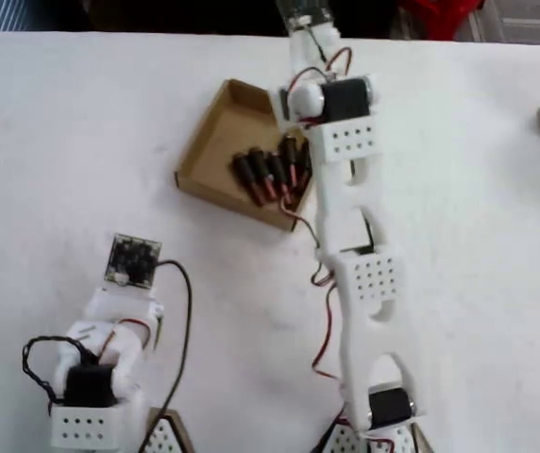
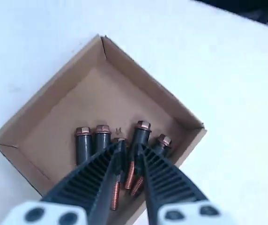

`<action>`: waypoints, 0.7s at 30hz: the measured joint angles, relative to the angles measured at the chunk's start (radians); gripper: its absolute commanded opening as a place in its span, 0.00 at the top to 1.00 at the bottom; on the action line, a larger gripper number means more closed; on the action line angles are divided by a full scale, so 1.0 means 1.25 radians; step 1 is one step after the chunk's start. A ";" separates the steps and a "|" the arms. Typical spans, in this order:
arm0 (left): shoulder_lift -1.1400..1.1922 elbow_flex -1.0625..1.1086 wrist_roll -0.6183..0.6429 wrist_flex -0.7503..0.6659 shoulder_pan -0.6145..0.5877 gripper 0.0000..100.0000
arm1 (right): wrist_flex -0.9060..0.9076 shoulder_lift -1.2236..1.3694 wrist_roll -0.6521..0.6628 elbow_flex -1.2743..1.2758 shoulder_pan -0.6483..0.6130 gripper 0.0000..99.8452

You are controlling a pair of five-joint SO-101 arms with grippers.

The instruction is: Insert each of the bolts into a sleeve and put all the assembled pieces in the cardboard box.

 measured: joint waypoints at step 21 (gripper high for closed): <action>0.000 0.000 0.000 0.000 0.000 0.98 | 0.001 -0.961 0.000 0.918 0.031 0.98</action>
